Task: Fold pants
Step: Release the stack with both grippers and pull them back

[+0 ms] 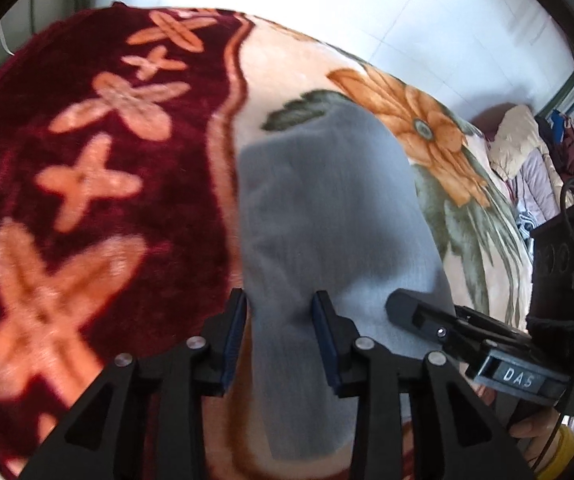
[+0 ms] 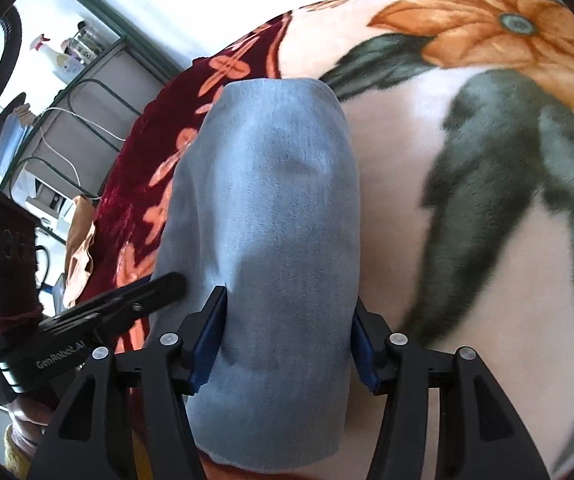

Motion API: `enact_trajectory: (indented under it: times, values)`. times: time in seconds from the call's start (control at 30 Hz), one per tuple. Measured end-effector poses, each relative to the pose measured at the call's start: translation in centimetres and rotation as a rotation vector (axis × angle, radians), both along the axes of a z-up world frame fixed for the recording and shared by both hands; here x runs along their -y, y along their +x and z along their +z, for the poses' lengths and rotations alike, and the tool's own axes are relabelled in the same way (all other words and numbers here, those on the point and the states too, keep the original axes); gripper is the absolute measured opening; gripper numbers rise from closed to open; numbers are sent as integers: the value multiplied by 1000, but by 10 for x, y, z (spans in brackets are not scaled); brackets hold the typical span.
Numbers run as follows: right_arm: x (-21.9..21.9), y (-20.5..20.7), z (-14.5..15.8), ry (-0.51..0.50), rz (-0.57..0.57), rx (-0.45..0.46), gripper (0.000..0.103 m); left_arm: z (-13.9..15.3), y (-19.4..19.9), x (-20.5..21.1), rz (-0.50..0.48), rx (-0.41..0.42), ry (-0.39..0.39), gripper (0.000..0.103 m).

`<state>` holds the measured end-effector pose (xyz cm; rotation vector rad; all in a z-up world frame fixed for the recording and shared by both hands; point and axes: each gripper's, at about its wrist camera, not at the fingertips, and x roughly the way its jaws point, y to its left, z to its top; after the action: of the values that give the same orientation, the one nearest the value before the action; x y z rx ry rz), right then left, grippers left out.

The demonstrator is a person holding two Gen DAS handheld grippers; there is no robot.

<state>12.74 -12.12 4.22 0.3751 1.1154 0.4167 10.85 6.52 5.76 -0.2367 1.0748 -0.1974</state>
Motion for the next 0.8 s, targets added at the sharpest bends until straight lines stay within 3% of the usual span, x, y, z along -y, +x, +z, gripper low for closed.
enact_trajectory:
  times: [0.23, 0.27, 0.3, 0.37, 0.6, 0.8]
  values:
    - [-3, -34, 41, -155, 34, 154, 56, 31, -30, 11, -5, 34, 43, 36]
    - [-5, -42, 46, -178, 52, 187, 50, 30, -33, 15, -5, 34, 46, 36]
    - [-7, -48, 49, -196, 69, 208, 33, 29, -36, 18, -6, 34, 43, 36]
    - [-13, -55, 47, -235, 95, 216, 13, 22, -40, 22, -4, 20, 46, 36]
    - [-9, -52, 15, -208, 119, 146, 13, -13, -41, 28, 27, -34, 99, 37]
    - [1, -58, 25, -161, 78, 117, 13, -3, -51, 28, 56, -11, 112, 39]
